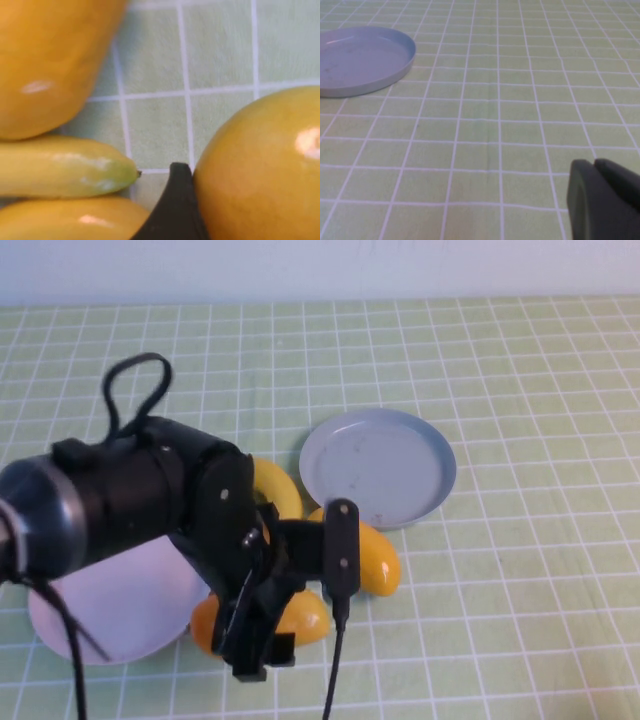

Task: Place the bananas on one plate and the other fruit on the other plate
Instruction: Put one type of fruit in the left plate

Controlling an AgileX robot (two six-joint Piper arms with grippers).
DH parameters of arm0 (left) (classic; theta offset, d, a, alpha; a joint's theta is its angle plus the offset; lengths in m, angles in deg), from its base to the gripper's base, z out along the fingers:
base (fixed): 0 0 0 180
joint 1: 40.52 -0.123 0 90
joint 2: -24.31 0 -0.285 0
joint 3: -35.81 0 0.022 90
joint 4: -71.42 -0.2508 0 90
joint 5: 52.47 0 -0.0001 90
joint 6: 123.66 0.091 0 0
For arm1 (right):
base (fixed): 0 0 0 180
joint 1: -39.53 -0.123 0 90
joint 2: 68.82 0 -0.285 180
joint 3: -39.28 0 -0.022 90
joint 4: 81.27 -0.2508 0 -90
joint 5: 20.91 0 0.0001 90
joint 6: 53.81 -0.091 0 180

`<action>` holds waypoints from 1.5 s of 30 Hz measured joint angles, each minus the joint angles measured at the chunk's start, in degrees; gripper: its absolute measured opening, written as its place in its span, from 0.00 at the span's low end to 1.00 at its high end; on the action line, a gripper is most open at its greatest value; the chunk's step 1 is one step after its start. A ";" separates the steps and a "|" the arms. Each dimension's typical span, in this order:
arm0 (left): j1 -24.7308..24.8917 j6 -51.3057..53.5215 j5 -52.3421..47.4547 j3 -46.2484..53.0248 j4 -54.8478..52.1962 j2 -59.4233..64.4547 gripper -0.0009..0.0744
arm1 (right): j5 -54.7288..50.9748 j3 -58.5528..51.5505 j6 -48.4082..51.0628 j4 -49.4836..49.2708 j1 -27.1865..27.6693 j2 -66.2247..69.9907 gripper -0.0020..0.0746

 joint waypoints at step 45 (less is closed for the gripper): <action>-24.69 -57.87 -4.49 -10.98 -14.62 3.28 0.90 | 0.00 0.00 0.00 0.00 0.00 -0.34 0.01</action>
